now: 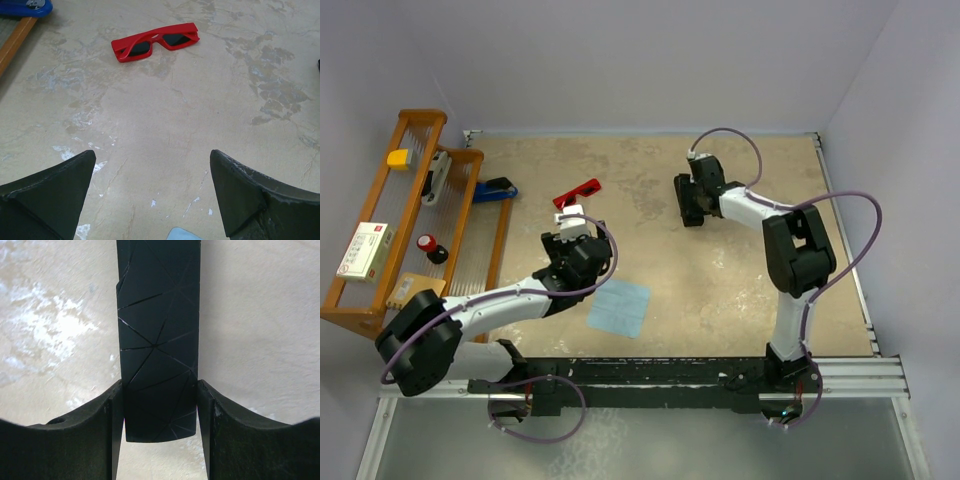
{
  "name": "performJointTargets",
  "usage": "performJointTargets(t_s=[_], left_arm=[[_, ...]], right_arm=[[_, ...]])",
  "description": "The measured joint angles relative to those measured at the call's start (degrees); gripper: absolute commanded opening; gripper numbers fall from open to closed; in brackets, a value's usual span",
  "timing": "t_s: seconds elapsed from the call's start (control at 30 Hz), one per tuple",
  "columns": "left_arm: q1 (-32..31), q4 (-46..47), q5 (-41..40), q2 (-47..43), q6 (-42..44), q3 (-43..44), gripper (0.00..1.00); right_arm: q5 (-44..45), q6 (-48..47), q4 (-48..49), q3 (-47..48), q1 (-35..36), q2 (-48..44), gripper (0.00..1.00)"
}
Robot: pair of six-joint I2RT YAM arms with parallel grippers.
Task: Organize the sunglasses
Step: Pick up the sunglasses case from the center of the board.
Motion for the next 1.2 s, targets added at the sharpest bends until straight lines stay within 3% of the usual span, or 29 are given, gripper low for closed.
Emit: performJointTargets(t_s=[0.5,0.93,1.07,1.2], left_arm=[[0.0,3.7,2.0,4.9,0.2,0.0,0.94],[0.0,4.6,2.4,5.7,0.2,0.0,0.94],[0.0,5.5,2.5,6.0,0.2,-0.2,0.94],[0.0,7.4,3.4,6.4,0.2,-0.8,0.93]], right_arm=[[-7.8,2.7,1.1,-6.9,9.0,-5.8,0.42],[-9.4,3.1,3.4,-8.5,9.5,-5.8,0.52],[-9.6,3.1,3.9,-8.8,9.5,-6.0,0.41],[-10.8,3.3,3.9,-8.9,9.4,-6.1,0.41]])
